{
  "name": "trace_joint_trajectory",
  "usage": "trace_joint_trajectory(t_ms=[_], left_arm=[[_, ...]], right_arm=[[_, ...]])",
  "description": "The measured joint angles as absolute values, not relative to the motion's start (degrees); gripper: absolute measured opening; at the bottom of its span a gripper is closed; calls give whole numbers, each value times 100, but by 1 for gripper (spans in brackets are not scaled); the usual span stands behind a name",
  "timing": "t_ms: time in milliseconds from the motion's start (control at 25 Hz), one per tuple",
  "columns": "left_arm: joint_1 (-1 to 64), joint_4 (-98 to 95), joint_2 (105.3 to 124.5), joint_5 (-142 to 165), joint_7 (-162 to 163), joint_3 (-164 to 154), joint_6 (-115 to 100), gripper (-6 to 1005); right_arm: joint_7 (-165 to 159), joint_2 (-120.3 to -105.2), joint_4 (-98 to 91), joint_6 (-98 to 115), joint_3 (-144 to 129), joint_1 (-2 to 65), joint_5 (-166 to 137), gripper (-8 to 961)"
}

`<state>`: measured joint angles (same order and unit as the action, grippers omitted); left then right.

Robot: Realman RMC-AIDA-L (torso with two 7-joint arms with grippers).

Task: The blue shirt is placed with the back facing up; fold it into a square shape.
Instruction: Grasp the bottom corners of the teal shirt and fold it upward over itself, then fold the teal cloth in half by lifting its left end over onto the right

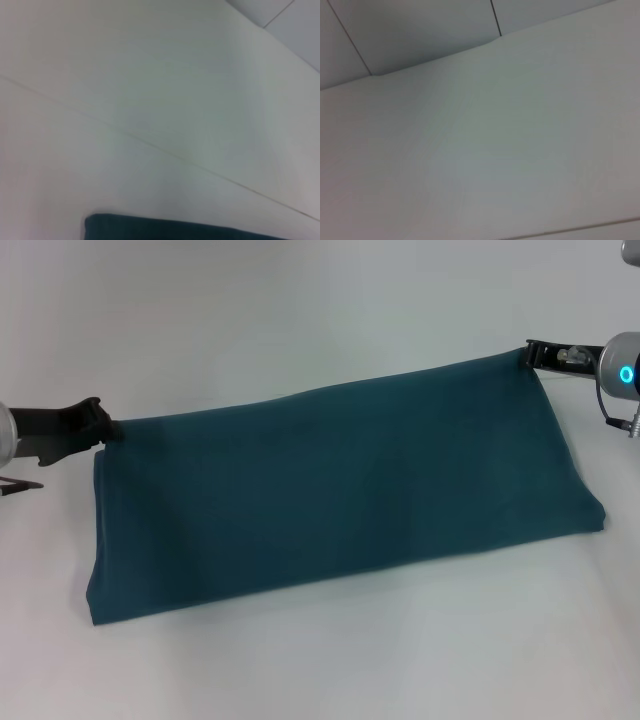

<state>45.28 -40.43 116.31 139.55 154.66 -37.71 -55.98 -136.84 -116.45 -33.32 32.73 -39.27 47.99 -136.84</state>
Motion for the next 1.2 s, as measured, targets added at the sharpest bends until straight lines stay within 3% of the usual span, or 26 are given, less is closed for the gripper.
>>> trace_joint_trajectory(t_ms=[600, 800, 1000, 1120, 1200], left_arm=[[4664, -3843, 11674, 13913, 15375, -3767, -5324, 3], [4669, -3841, 11692, 13815, 15176, -3737, -5159, 3], [4654, -3741, 11697, 13814, 15242, -3671, -4867, 83], [4620, -3714, 11689, 13801, 15277, -3623, -4835, 274], [4576, -3754, 11694, 13750, 15278, -3617, -4858, 320]], right_arm=[[-13679, -11625, -3280, 3167, -3929, 4769, -13705, 29], [-13680, -11539, -3244, 3291, -3936, 4746, -13782, 29], [-13680, -11204, -2828, 3251, -3919, 4768, -13840, 122], [-13827, -11015, -2758, 3300, -3895, 4738, -13832, 177], [-14043, -10914, -2829, 3510, -3885, 4671, -13822, 214]])
